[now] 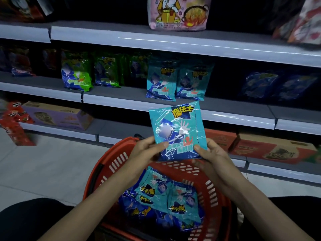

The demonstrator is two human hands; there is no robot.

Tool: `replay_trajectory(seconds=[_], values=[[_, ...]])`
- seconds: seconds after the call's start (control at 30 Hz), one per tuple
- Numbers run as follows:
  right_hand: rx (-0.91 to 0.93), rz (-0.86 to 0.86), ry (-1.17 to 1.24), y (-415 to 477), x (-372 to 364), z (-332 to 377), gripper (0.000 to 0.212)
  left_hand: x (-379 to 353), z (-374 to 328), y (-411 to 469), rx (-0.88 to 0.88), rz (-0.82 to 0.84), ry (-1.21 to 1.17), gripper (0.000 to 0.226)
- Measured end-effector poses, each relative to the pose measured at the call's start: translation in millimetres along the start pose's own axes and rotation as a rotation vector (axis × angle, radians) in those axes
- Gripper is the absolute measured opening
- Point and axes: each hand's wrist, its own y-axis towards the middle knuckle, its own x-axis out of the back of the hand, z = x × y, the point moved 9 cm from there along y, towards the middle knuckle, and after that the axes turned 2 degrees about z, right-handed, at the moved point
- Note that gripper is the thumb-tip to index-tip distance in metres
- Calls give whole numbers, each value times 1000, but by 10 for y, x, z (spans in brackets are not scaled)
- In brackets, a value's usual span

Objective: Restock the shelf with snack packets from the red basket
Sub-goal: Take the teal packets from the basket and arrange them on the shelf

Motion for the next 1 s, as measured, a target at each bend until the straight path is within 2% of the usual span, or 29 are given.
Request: replay_trajectory(seconds=[0.1,0.2,0.27,0.33,0.4,0.5,0.6,0.67,0.8,0.9,1.0], values=[[42,-97,-120,-11,76,33,22,4,-53,-9,-26,-52,17,33],[285,-394,-484,-162,251,237,38,1,-155,-45,-103,-125,46,23],[452,-491,-635,-308,228,345,39,56,-221,-92,-173,-240,111,16],[488,-389,-662,-339,83,298,35,93,-232,-146,-215,-340,214,13],[433,-217,-639,-332,-125,180,41,83,-200,-185,-230,-386,305,12],[322,-50,-493,-335,-351,5,45,-83,-229,-238,-283,-327,415,22],[244,-49,-279,-333,-353,-31,45,-364,-301,-359,-390,-195,568,51],[204,-54,-181,-326,-314,6,47,-476,-251,-417,-383,-125,640,65],[160,-23,-74,-316,-263,64,50,-613,-180,-484,-417,-52,870,68],[190,-18,-102,-299,-244,61,51,-606,-160,-469,-368,-59,796,72],[266,-25,-235,-332,-275,64,49,-505,-102,-399,-246,-107,507,80]])
